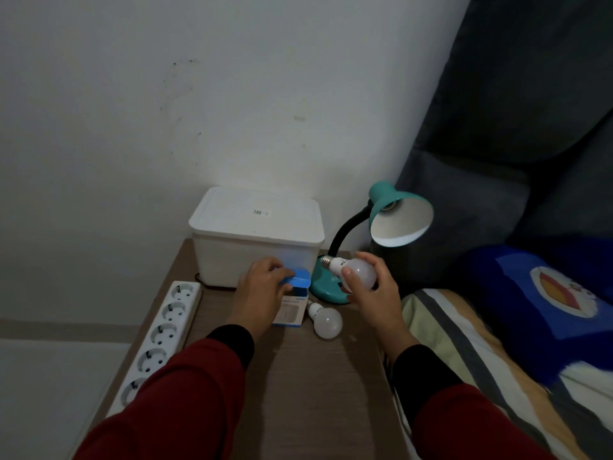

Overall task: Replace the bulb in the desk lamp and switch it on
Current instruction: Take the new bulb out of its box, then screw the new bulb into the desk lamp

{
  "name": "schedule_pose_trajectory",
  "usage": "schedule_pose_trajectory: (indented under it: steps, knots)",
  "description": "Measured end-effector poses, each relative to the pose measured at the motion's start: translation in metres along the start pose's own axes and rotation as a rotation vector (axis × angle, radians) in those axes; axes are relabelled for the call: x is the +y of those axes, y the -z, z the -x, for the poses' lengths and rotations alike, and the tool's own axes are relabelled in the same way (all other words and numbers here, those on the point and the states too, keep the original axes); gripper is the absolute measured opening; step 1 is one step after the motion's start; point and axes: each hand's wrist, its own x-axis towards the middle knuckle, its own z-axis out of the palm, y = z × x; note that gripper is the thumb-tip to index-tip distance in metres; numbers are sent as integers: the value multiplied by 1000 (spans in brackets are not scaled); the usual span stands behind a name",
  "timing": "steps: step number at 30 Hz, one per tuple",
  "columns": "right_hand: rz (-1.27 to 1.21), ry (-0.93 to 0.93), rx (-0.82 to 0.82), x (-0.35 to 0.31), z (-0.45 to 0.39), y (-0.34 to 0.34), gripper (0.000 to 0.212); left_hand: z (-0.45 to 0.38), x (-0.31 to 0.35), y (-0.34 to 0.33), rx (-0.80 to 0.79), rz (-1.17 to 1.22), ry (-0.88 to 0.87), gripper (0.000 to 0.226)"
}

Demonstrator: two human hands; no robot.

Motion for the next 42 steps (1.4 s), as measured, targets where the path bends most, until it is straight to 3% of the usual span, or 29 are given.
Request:
schedule_pose_trajectory:
  steps: [18,27,30,34,38,42]
  knots:
    - [84,-30,-34,7,-10,-12,34,-2,-7,-10,-61,93,104,35]
    - [86,-61,-19,2,-1,-12,43,1,-8,-5,-246,-200,19,36]
    - [128,-14,53,-5,7,-7,52,-7,3,4,-261,-251,32,34]
    - [227,102,257,-20,19,3,55,-30,24,22,-118,-69,85,35]
    - [202,117,453,-31,17,22,55,-62,63,38,16,145,5,36]
    - [168,42,498,-35,-1,41,55,-90,109,42,12,206,-141,38]
